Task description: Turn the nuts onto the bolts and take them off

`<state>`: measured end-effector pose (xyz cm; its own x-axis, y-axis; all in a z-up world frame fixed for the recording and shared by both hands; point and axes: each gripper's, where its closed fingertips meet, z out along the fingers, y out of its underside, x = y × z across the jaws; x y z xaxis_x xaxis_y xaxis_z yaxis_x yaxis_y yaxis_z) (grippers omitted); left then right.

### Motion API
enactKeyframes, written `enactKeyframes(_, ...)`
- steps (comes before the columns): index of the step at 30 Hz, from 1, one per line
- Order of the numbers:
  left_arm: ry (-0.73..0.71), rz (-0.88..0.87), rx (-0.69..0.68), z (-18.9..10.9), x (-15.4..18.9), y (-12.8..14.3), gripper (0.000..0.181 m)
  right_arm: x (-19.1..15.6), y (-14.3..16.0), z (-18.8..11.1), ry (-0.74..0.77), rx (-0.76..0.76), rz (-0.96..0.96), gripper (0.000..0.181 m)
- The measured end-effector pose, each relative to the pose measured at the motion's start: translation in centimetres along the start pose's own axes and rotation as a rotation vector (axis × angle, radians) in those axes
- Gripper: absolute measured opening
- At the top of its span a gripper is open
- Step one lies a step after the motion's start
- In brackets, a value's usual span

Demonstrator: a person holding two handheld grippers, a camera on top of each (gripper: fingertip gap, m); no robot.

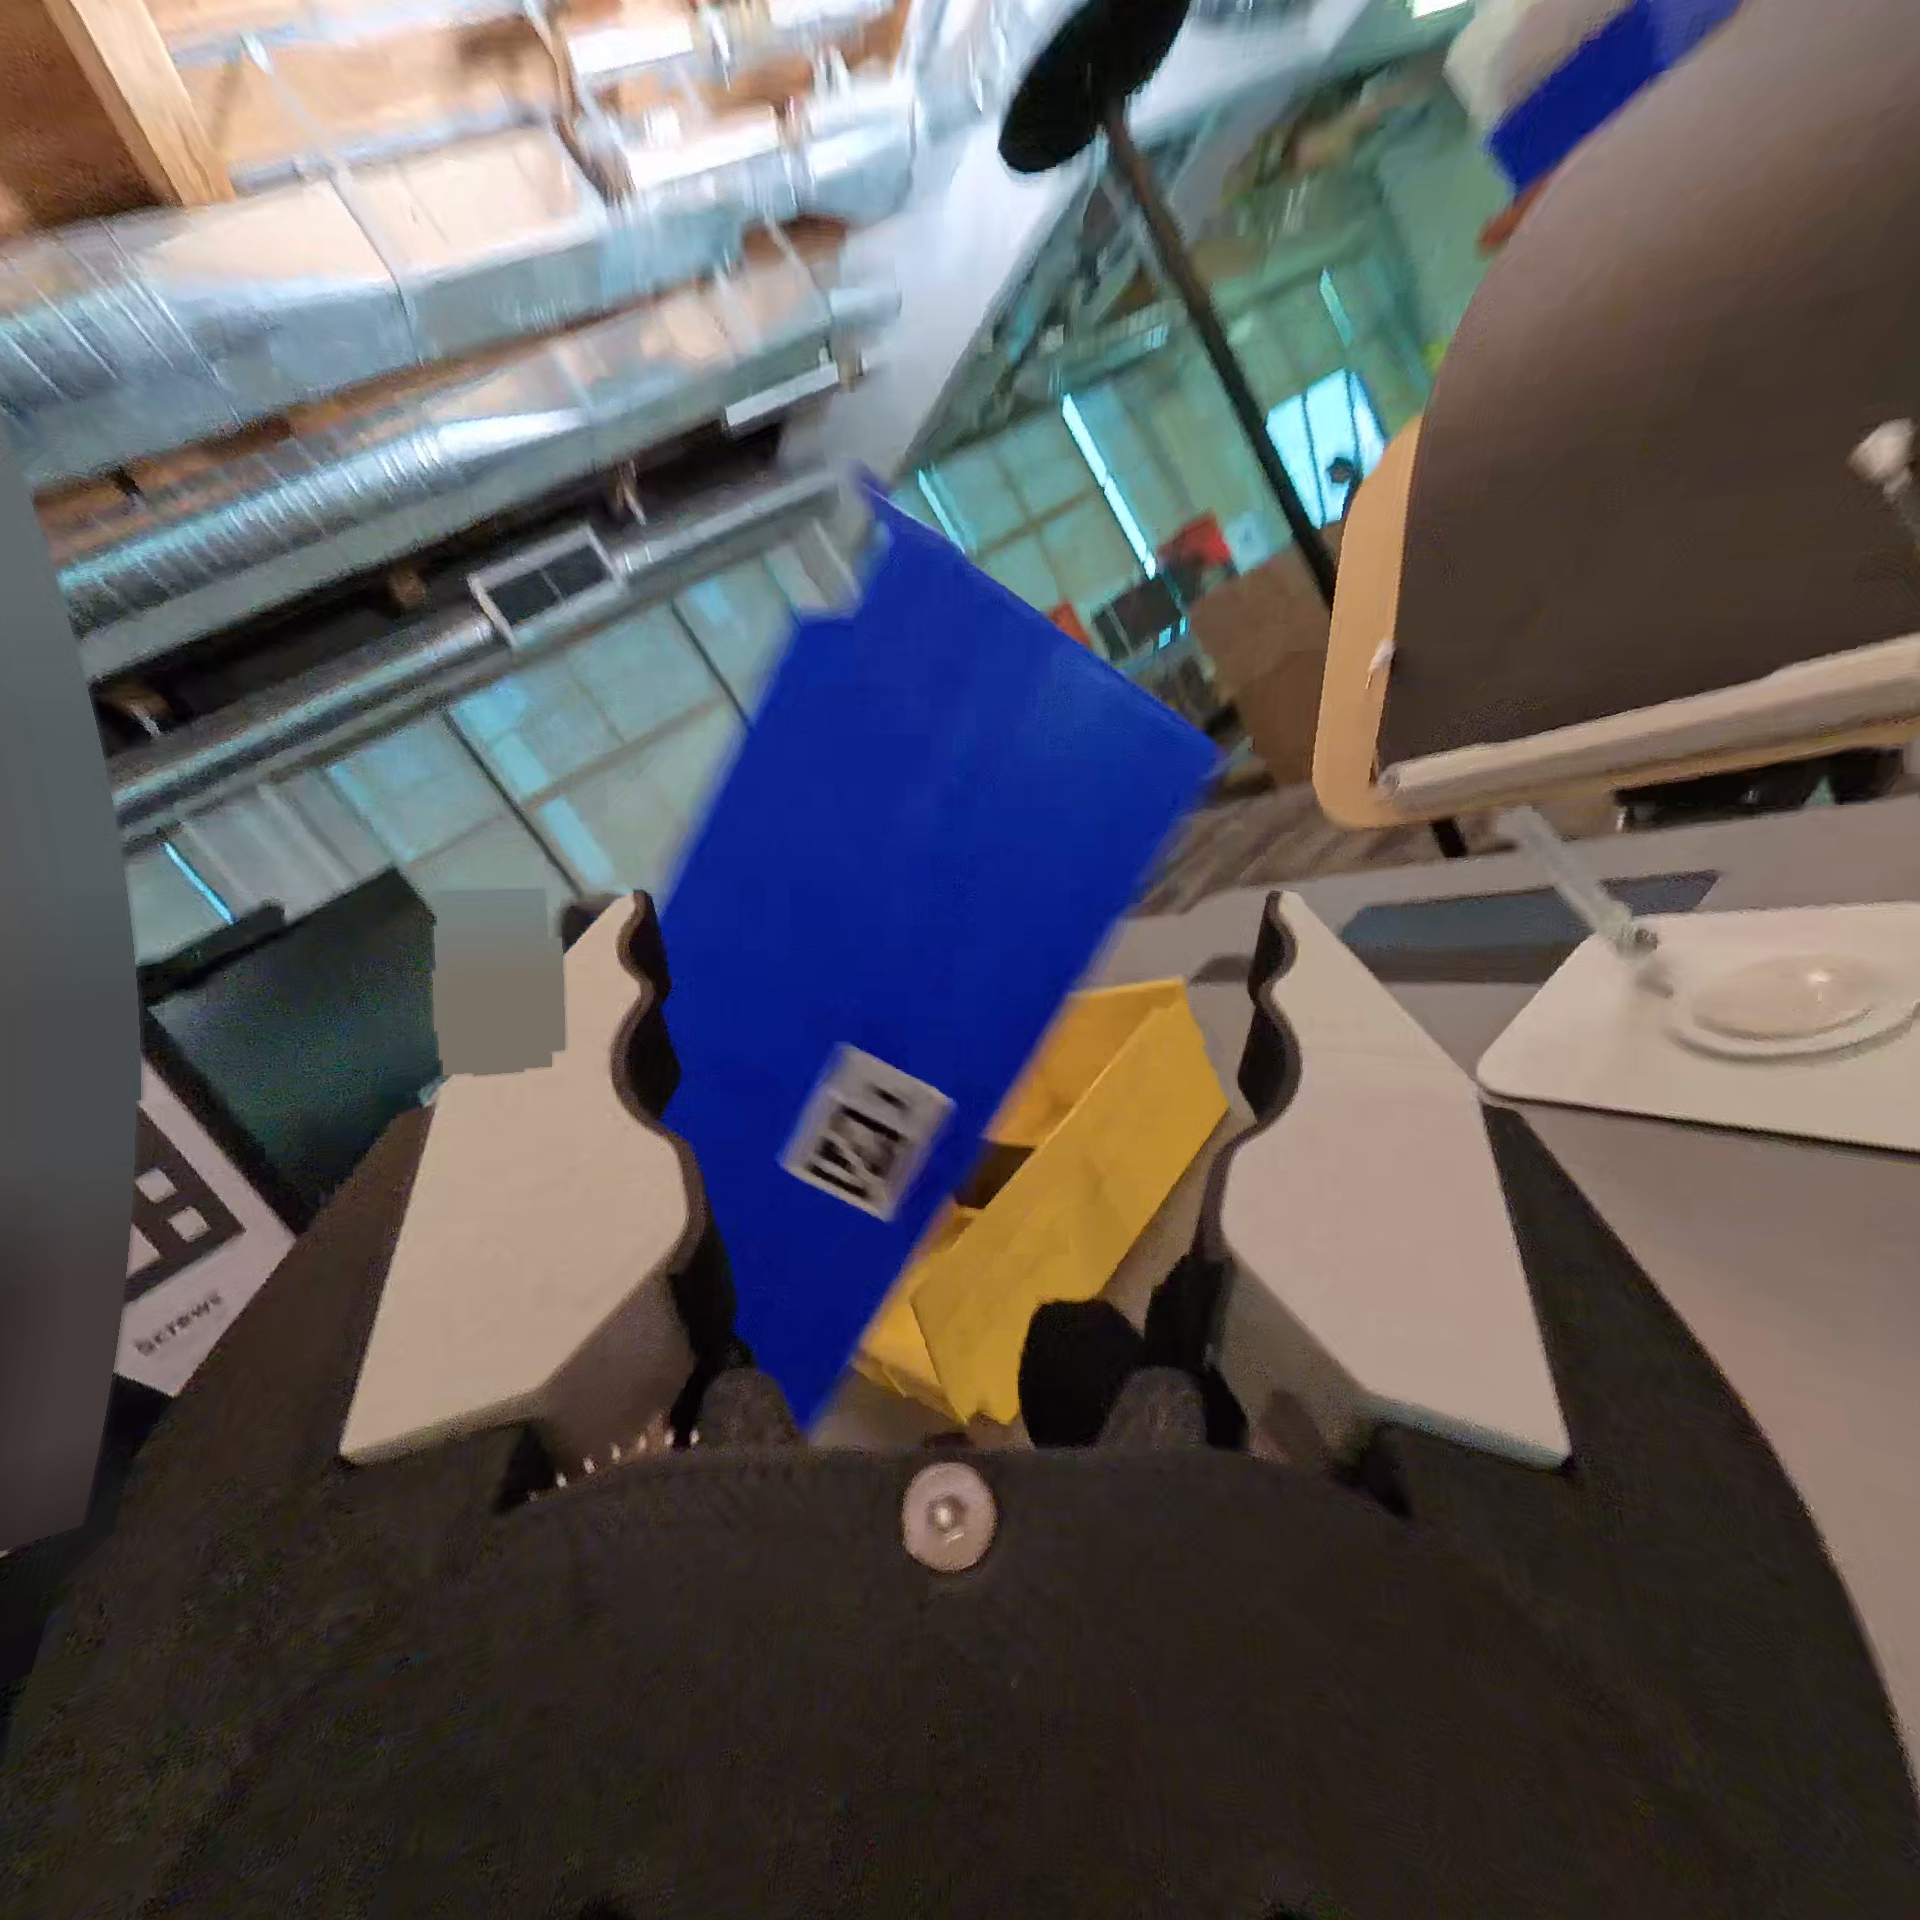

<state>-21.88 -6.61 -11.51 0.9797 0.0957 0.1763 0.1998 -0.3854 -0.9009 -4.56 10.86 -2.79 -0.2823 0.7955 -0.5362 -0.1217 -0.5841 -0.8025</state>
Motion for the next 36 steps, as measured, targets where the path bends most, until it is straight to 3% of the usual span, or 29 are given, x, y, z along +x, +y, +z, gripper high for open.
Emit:
enactKeyframes(3,0.019,0.074,-0.089,4.1,3.6,0.7,0.003,-1.2,-1.8,-4.8,0.050,0.115,-0.018,0.124)
enactKeyframes(7,0.092,0.103,-0.159,9.3,8.4,1.8,0.003,-0.9,0.5,-8.0,0.154,0.105,-0.050,0.129)
enactKeyframes(11,0.163,0.077,-0.220,15.2,13.0,4.8,0.005,2.9,1.1,-11.3,0.359,0.141,-0.123,0.147)
enactKeyframes(13,0.178,0.058,-0.252,17.8,14.4,6.2,0.005,5.3,1.1,-12.9,0.431,0.106,-0.121,0.143)
enactKeyframes(19,0.240,-0.015,-0.271,23.4,18.0,6.5,0.018,12.3,0.8,-16.2,0.603,-0.045,-0.117,0.148)
enactKeyframes(27,0.345,-0.102,-0.345,27.8,23.1,7.9,0.057,20.3,-0.2,-18.5,0.696,-0.261,-0.116,0.137)
enactKeyframes(36,0.478,-0.157,-0.383,29.9,28.2,7.9,0.088,26.4,-1.5,-19.4,0.545,-0.466,-0.014,0.130)
